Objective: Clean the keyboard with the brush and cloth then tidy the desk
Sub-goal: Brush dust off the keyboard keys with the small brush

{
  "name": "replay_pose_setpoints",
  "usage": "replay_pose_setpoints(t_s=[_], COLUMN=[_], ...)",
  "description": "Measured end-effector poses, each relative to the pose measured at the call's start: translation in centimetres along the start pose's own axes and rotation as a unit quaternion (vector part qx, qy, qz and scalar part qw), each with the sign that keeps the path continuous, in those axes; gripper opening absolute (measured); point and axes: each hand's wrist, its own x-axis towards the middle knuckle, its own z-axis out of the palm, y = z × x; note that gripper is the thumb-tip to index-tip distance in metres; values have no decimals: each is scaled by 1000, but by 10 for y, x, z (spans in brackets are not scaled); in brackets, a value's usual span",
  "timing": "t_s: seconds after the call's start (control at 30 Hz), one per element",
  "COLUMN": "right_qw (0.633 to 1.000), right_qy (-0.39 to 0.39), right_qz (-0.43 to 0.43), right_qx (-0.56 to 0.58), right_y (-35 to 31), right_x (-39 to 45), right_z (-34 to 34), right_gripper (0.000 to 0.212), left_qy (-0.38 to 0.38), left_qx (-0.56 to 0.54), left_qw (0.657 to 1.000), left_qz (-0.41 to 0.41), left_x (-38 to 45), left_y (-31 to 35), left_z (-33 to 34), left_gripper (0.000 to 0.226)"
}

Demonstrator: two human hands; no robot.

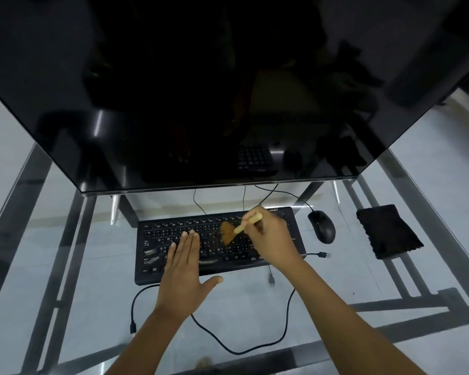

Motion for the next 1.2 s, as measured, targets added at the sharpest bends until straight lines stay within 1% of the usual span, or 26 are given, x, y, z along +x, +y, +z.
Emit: replay_pose_setpoints(t_s=[0.07,0.1,0.17,0.2,0.23,0.3,0.37,0.4,0.43,0.53,0.57,0.6,0.7,0.73,0.8,0.83,0.87,0.93,0.97,1.0,1.03,1.07,1.1,1.13,1.17,1.2], right_qw=[996,995,993,994,996,999,991,990,992,991,991,993,993,992,989,991,994,997,993,990,989,987,987,990,993,995], right_qy=[84,74,-31,-70,-72,29,126,125,92,-77,-88,-64,81,77,-23,-57,-55,44,93,107,84,28,-26,-43,-24,32], right_qz=[6,21,51,44,29,9,10,16,22,38,38,45,42,43,65,64,60,52,53,61,78,101,108,99,87,75], right_qx=[29,66,99,72,42,16,43,63,82,107,98,89,73,94,128,104,71,26,39,64,98,120,119,91,70,54], right_y=[3,2,-4,-4,-4,2,7,6,2,-7,-7,-6,-1,-1,-6,-6,-2,3,6,9,10,11,11,15,17,18], right_x=[-2,-3,-7,-11,-13,-12,-10,-9,-10,-19,-19,-16,-8,-7,-9,-11,-11,-8,-7,-6,-7,-9,-13,-16,-17,-17], right_z=[-5,-6,0,4,6,2,-4,-5,-3,17,20,19,10,8,13,16,16,8,1,-6,-10,-11,-10,-9,-9,-12], right_gripper=[9,8,6,6,6,7,8,7,7,9,8,8,9,10,10,8,6,5,4,3,3,3,3,3,3,3], left_qy=[5,7,10,12,12,10,16,20,25,35,34,32,25,23,18,17,16,12,13,15,15,13,10,5,0,-5], left_qx=[2,2,-2,-4,-4,3,15,18,17,-6,-16,-20,-19,-21,-23,-23,-21,-14,-11,-11,-13,-17,-19,-21,-19,-14], left_qw=[1000,1000,1000,1000,1000,1000,1000,1000,999,999,999,999,999,999,999,999,999,1000,1000,1000,1000,1000,1000,1000,1000,999], left_qz=[-1,-1,-5,-7,-8,-11,-12,-12,-12,-17,-21,-24,-25,-23,-19,-19,-20,-22,-20,-17,-12,-5,4,15,25,33], left_x=[1,1,1,0,0,0,2,3,4,10,11,12,9,8,6,6,6,9,10,12,13,15,17,19,21,24], left_y=[1,1,2,3,4,8,9,10,10,14,15,16,11,9,5,5,7,11,13,15,15,16,17,19,23,26], left_z=[0,0,-1,-2,-2,-3,-3,-3,-3,-2,-2,-1,-2,-3,-3,-4,-5,-7,-8,-9,-9,-9,-9,-9,-9,-9], left_gripper=[104,104,103,103,103,103,105,105,106,110,111,113,114,113,112,111,111,110,110,110,110,110,110,110,110,109])
